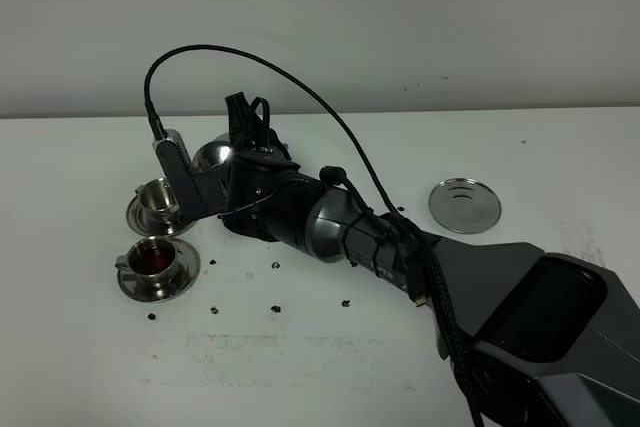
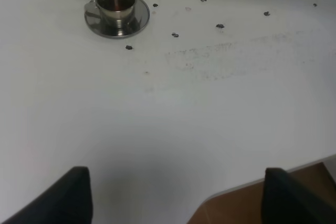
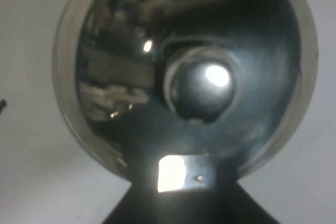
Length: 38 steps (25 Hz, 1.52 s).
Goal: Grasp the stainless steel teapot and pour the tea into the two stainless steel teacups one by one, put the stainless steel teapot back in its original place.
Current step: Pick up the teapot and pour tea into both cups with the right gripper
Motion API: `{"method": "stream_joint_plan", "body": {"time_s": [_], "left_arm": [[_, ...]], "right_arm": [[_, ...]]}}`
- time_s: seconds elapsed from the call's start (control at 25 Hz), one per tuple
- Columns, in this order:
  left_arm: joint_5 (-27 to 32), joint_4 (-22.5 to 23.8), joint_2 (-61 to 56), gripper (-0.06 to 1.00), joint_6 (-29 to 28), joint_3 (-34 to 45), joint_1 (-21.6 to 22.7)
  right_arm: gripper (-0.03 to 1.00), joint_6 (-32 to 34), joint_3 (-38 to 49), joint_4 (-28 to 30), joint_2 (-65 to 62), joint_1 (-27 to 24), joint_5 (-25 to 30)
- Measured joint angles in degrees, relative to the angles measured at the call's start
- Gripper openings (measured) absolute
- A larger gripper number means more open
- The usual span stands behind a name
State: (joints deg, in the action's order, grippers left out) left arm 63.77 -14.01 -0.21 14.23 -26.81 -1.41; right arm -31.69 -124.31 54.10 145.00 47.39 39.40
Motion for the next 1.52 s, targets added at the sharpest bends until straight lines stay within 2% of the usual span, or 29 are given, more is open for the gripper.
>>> {"method": "stream_joint_plan", "body": {"time_s": [0.24, 0.84, 1.52], "left_arm": [[0.0, 0.0, 0.0, 0.64, 0.0, 0.0, 0.0], [0.0, 0.0, 0.0, 0.64, 0.0, 0.0, 0.0], [0.0, 0.0, 0.0, 0.64, 0.0, 0.0, 0.0]], "right_arm": [[0.21, 0.0, 0.0, 4.5, 0.1, 0.2, -0.2], [0.21, -2.9, 0.0, 7.3, 0.1, 0.8, -0.3], [0.21, -3.3, 0.0, 12.4, 0.1, 1.6, -0.6]]}}
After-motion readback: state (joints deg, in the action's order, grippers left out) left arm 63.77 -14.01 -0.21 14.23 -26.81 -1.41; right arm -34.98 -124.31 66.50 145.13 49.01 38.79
